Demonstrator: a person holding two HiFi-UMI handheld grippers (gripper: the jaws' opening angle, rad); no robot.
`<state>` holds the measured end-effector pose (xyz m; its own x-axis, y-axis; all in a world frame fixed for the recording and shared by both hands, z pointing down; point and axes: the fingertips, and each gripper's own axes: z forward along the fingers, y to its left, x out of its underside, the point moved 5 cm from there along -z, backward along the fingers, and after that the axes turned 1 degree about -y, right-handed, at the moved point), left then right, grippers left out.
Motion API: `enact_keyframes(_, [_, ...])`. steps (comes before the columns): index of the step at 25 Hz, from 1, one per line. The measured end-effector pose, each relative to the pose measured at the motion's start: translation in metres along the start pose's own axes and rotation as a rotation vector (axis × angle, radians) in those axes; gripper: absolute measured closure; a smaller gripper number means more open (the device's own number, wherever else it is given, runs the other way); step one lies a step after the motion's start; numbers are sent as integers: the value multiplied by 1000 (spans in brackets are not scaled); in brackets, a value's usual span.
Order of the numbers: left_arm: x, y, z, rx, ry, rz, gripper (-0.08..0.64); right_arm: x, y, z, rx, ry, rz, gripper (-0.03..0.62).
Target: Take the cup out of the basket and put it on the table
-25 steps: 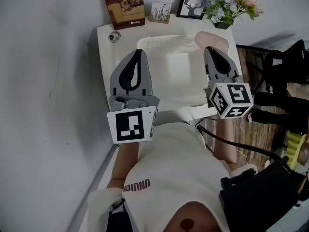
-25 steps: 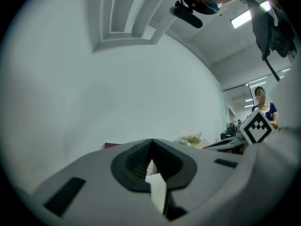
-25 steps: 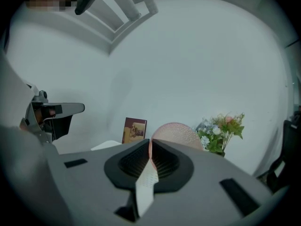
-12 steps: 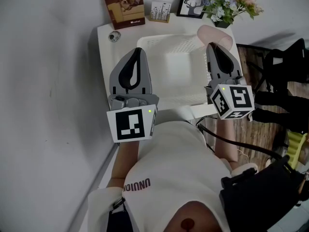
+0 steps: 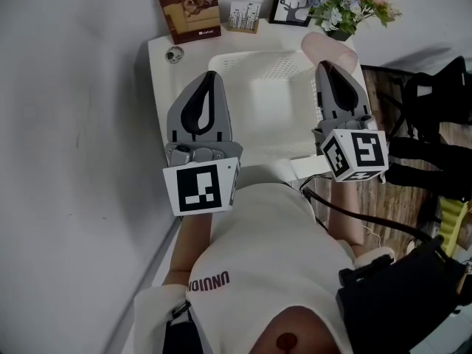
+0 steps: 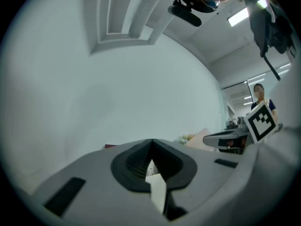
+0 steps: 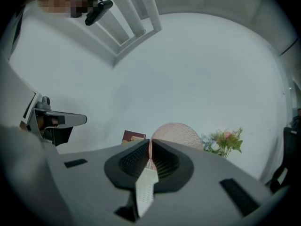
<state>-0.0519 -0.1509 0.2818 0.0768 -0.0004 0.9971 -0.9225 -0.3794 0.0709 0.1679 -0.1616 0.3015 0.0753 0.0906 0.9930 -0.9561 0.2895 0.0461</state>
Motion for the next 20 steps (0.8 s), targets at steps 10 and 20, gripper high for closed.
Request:
enact_keyframes(10, [0,0,0,-4,1,-4,549,-2,1,-1,3,-14,-8,558])
enact_keyframes(20, [1,-1,-1,-6,4,-6,549,-2,2,-2,5,-16,-9,558])
